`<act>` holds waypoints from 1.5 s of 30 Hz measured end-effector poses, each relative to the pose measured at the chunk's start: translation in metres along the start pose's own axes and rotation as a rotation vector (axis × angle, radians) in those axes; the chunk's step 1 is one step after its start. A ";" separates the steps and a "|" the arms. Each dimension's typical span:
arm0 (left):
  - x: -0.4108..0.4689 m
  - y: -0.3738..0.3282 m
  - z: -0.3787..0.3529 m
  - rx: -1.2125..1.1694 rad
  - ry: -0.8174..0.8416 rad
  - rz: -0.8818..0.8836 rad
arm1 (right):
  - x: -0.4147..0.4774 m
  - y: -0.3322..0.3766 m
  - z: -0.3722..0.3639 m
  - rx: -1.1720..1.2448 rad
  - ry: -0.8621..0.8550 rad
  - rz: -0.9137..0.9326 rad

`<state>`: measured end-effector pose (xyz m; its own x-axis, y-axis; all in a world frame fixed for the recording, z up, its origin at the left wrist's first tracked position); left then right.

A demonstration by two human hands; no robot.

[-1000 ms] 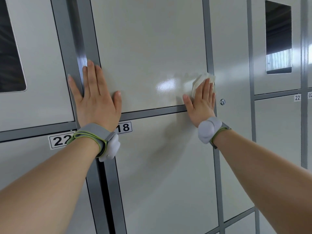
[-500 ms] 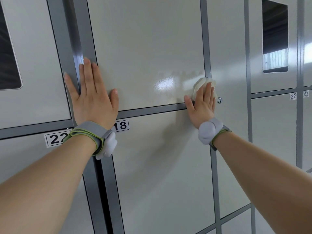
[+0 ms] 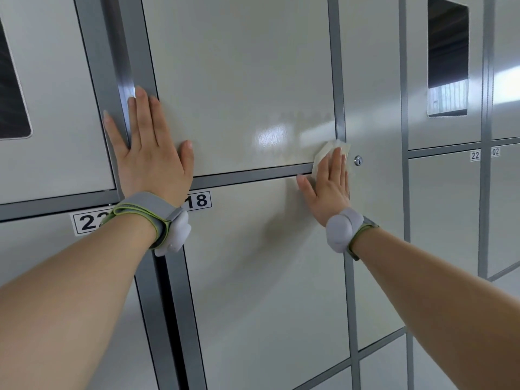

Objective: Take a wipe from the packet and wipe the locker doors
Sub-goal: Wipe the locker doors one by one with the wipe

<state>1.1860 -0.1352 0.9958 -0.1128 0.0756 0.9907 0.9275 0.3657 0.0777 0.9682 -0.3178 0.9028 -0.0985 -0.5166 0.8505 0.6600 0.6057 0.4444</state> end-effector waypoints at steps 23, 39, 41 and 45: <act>-0.010 0.012 0.010 -0.042 0.035 -0.185 | -0.058 0.058 -0.023 -0.004 0.071 0.181; -0.032 0.015 0.011 -0.002 0.009 -0.260 | -0.064 0.085 -0.027 0.071 -0.013 0.252; -0.032 0.014 0.012 -0.016 0.004 -0.262 | -0.068 0.091 -0.027 0.106 0.005 0.301; -0.033 0.016 0.013 -0.039 -0.003 -0.257 | -0.055 0.077 -0.020 0.098 -0.041 0.259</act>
<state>1.1994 -0.1195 0.9632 -0.3472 -0.0127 0.9377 0.8814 0.3369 0.3310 1.0390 -0.2544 0.8844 0.0331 -0.3133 0.9491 0.5919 0.7713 0.2340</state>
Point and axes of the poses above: each hand's wrist, its own x-axis towards the middle knuckle, its own z-axis out of the back of the hand, y = z × x, the point moved 9 cm from there along x, towards the middle knuckle, and after that the axes turned 15 degrees about -y, right-handed, at the moved point
